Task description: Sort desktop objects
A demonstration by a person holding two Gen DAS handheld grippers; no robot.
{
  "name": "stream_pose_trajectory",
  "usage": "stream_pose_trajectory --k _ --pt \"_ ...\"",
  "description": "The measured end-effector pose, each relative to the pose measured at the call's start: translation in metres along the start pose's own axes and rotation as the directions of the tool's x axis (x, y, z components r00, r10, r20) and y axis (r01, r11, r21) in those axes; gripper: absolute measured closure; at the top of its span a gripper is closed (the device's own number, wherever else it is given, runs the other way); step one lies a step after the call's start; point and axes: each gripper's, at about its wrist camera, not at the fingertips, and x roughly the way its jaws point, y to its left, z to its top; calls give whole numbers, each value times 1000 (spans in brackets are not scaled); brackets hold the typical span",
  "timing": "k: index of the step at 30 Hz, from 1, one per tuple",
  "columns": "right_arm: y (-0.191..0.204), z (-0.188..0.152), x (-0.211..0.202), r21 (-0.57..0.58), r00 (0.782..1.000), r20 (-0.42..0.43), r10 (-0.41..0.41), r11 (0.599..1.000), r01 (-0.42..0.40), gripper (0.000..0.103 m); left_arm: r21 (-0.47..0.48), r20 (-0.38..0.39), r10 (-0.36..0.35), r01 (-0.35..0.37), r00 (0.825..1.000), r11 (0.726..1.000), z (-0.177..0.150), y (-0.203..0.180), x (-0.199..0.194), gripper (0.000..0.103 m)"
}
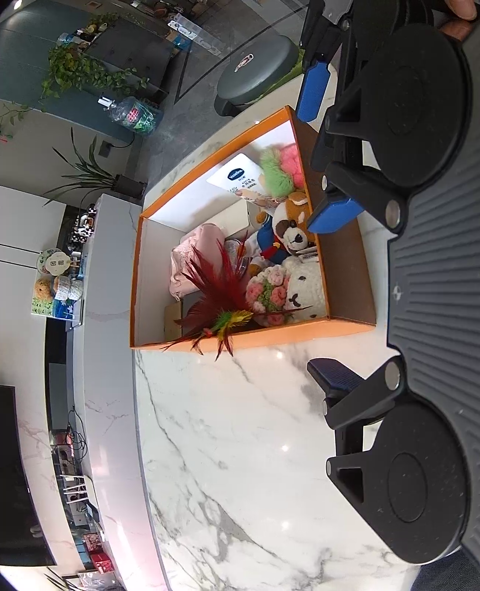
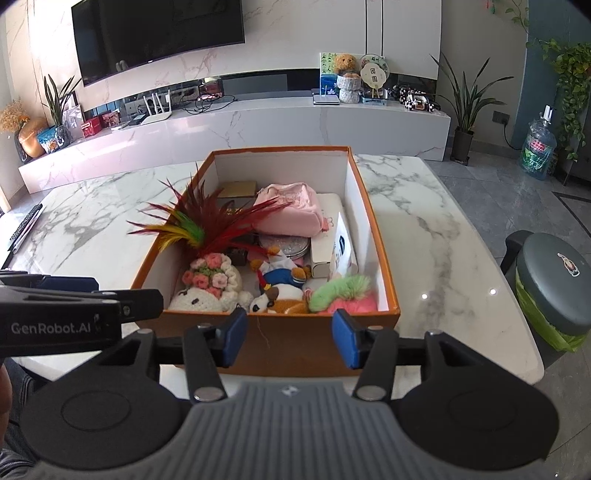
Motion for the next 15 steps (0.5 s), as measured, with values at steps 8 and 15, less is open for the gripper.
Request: stream_pose_trajectory --k 8,15 --pt "12 -7 2 -25 999 -35 19 999 -20 41 10 -22 8 -8 1000 1000 -4 0 -1 15" --pt "19 -6 -4 -46 999 -29 21 999 -22 37 12 -15 1 -1 1000 1000 -4 -1 -6 15"
